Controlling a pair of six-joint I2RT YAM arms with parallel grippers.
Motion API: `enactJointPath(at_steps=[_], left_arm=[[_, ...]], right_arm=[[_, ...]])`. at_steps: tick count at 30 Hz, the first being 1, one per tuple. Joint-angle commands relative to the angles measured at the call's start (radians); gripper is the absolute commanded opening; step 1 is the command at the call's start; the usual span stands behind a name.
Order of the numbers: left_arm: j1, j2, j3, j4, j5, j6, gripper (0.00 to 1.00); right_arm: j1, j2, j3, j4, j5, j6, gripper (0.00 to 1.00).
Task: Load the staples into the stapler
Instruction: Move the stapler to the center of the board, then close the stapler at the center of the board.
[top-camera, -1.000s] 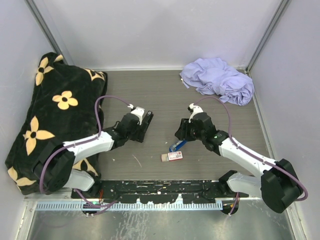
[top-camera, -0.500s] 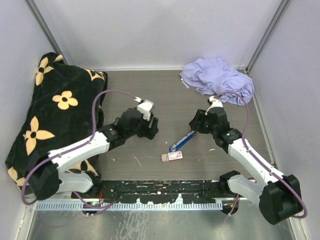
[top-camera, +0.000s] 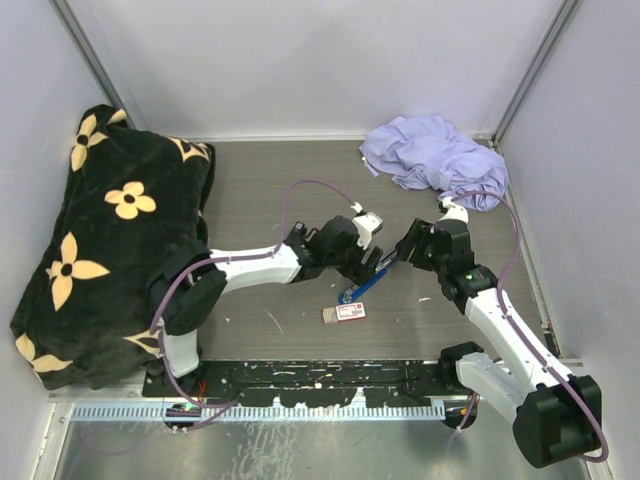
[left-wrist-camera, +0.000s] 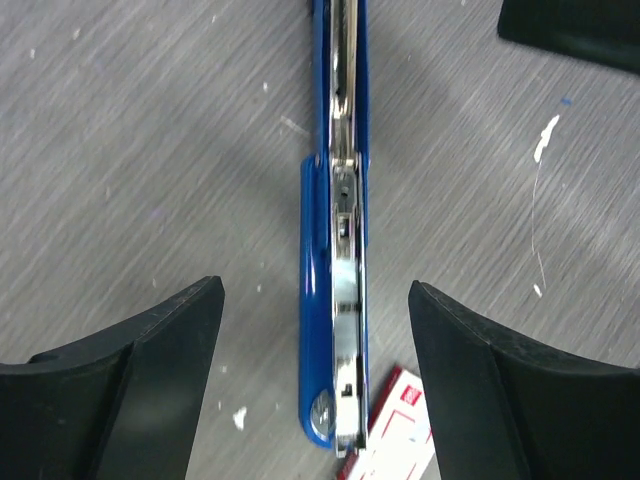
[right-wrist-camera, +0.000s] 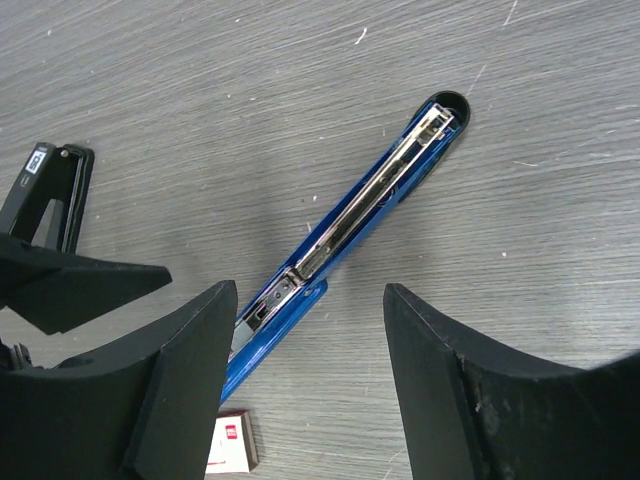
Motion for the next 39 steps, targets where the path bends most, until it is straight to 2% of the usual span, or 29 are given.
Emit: enactJointPath(at_steps=[1, 9, 18, 22, 25, 31, 39], left_arm=[[0.002, 0.068, 0.124, 0.066, 0.062, 0.038, 0.77], [0.000, 0.214, 0.258, 0.056, 0.104, 0.075, 0.77], [-0.004, 0.370, 0.421, 0.018, 0.106, 0.139, 0.77], [-0.004, 0.416, 0.468, -0.010, 0.089, 0.166, 0.74], [-0.004, 0.435, 0.479, -0.012, 0.086, 0.175, 0.65], [-0.006, 0.444, 0.458, 0.015, 0.100, 0.198, 0.37], [0.002, 0.358, 0.281, 0.155, 0.086, 0.206, 0.01]], right_arm=[[-0.015, -0.016, -0.008, 0.030, 0.042, 0.013, 0.66], [-0.033, -0.032, -0.020, 0.039, 0.073, 0.019, 0.67], [-0.050, -0.109, -0.054, 0.024, 0.211, 0.085, 0.67], [-0.053, -0.153, -0.068, 0.011, 0.246, 0.097, 0.67], [-0.055, -0.169, -0.074, 0.004, 0.254, 0.100, 0.68], [-0.055, -0.169, -0.083, 0.003, 0.267, 0.115, 0.68], [-0.058, -0.147, -0.064, 0.012, 0.234, 0.116, 0.73]])
